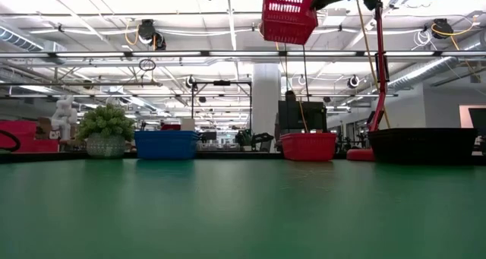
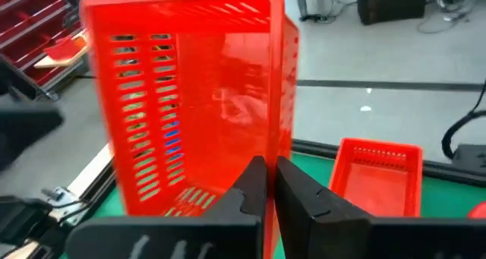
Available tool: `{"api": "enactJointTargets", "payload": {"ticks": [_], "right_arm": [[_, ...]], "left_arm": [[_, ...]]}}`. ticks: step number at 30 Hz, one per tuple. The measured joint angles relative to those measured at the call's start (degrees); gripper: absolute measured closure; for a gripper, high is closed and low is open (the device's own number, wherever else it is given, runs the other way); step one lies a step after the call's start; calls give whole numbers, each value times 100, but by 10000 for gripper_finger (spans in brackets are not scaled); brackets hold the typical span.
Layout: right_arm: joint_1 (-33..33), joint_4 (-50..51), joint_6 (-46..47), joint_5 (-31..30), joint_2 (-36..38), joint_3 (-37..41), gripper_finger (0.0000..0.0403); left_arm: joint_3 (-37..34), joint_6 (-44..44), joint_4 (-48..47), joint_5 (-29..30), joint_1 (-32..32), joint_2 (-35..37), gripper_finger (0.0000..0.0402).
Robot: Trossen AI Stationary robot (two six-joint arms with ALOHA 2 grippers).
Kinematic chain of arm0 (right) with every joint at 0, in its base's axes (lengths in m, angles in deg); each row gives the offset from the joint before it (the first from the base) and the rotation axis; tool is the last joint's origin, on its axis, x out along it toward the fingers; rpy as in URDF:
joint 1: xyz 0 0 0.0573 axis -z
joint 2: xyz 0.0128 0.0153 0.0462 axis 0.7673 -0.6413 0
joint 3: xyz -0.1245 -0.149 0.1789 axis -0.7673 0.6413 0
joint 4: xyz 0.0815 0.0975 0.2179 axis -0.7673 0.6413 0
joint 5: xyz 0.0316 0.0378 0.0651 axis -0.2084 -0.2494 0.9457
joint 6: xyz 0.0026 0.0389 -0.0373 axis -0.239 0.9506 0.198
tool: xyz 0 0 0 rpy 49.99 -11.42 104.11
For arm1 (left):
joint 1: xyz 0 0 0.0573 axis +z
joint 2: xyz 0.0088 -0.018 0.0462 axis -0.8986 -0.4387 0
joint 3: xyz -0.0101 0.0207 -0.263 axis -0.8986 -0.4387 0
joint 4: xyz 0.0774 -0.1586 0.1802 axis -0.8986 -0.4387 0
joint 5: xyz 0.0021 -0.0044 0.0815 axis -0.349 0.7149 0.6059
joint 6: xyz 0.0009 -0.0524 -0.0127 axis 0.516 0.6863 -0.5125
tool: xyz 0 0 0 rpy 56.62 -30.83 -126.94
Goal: Stack baskets by color
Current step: Stack the bottom red bin on top of the stacked red bin
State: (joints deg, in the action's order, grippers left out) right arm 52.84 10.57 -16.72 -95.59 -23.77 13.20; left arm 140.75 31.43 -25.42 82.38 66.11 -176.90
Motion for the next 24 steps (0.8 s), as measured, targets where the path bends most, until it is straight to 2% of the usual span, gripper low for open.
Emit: {"api": "enactJointTargets", "payload": {"ticks": [5,9,12,16,20,24], "right_arm": [[529,1,11,662,0,2,399],[1094,33,-14,1312,-2,2,399],[1623,106,-48,1988,-2,2,399],[2424,227,-247,2913,-2,2,399],[3268,262,-462,3691,-2,2,399],[4020,256,-624,4490,-38,2,399]], "left_arm": [[3,20,-523,-637,247,187,164],[2,481,-1686,-896,475,554,146],[-2,491,-2663,-917,692,841,150],[0,-17,-3682,-1065,1024,1078,169],[-9,-337,-4411,-1353,1320,1183,192],[4,-448,-4676,-1462,1444,1196,214]]}}
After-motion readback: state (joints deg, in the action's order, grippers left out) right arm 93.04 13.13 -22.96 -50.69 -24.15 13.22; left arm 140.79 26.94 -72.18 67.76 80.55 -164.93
